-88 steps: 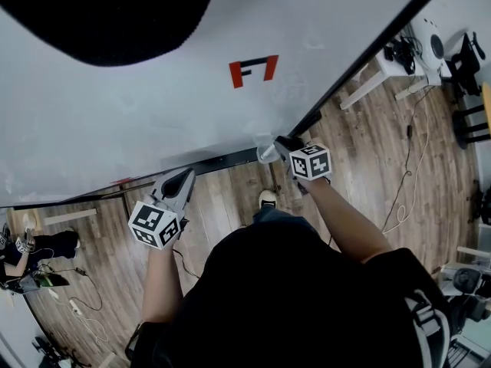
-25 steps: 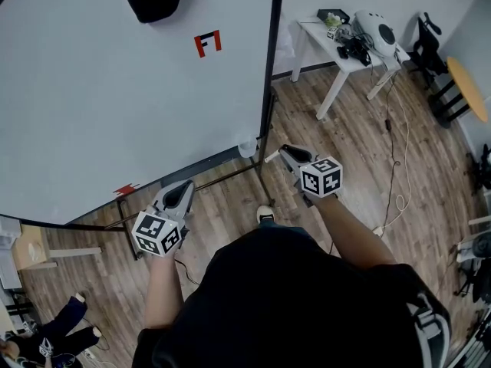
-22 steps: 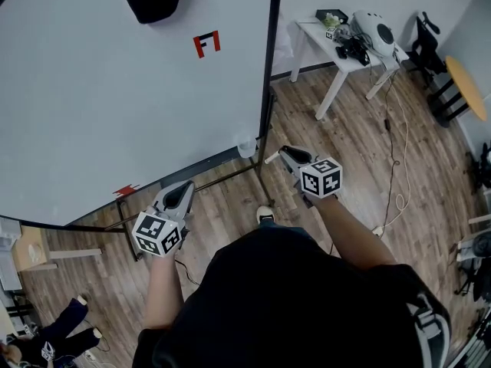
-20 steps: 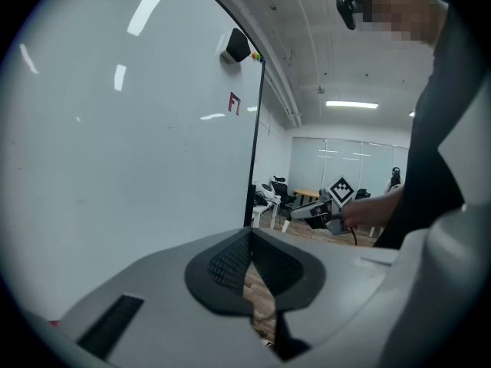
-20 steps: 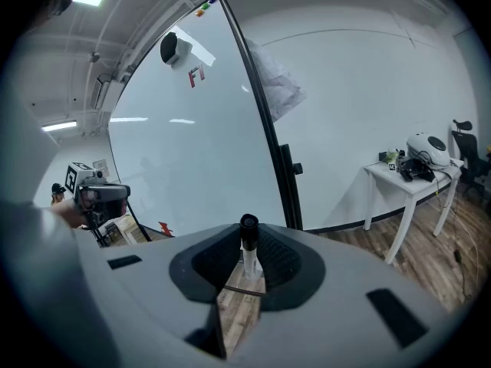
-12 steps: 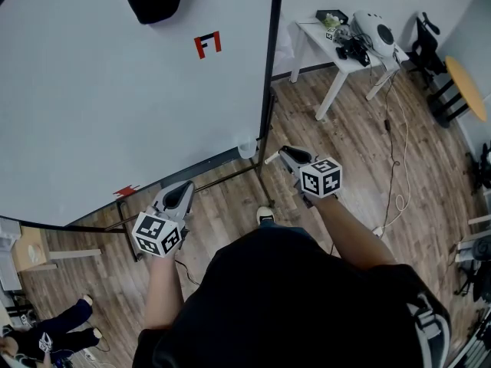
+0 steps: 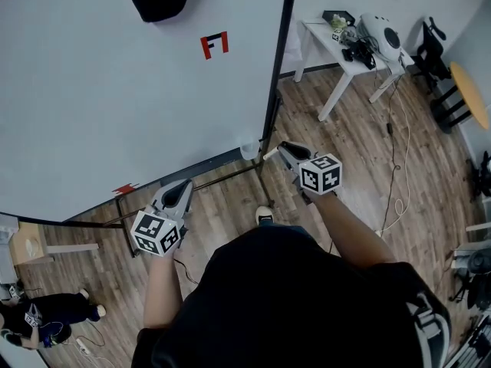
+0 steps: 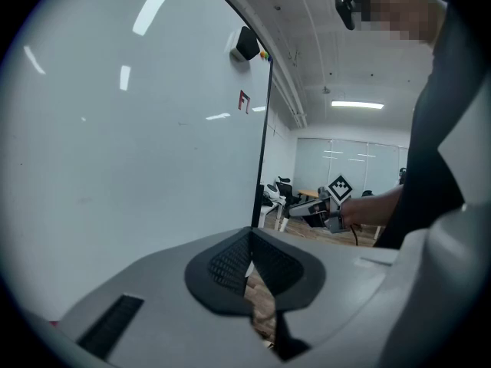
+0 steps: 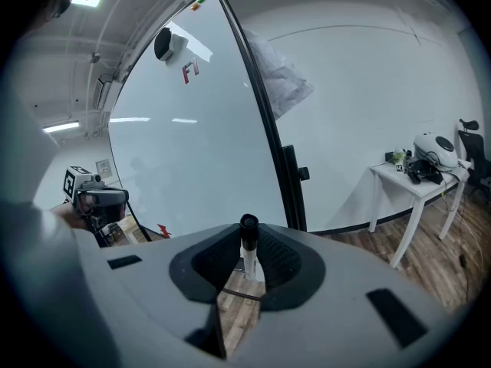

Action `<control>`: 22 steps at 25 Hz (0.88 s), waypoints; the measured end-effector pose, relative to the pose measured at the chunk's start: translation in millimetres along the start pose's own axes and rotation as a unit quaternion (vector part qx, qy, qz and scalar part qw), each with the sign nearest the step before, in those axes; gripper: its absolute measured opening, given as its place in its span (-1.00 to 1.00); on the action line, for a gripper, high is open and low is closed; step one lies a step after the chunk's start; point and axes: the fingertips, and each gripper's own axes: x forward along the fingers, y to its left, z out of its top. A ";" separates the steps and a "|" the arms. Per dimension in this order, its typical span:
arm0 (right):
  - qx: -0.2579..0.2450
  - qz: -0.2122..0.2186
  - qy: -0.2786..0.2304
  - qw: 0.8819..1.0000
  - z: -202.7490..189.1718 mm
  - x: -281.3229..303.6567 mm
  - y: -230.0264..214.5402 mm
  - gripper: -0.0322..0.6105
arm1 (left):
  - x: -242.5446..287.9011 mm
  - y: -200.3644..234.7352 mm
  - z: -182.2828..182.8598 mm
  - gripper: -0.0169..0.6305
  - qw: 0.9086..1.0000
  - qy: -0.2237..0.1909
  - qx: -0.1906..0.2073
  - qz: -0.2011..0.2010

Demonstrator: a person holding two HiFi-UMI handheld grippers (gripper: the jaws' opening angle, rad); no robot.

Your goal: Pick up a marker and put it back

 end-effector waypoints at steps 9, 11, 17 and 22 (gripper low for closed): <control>-0.012 0.018 0.012 1.000 11.5 34.4 -4.7 -0.71 | 8.6 19.6 -3.3 -0.91 1.000 0.002 -0.013 0.017; -0.012 0.024 0.014 1.000 13.7 44.4 -5.6 -0.71 | 9.3 25.3 -3.6 -0.91 1.000 0.004 -0.015 0.022; -0.015 0.037 0.028 0.999 13.1 72.7 -10.1 -0.71 | 11.8 37.8 -7.7 -0.91 0.999 0.012 -0.027 0.039; -0.012 0.044 0.050 0.998 0.8 95.6 -17.4 -0.71 | 18.5 44.9 -12.9 -0.91 0.998 0.020 -0.040 0.045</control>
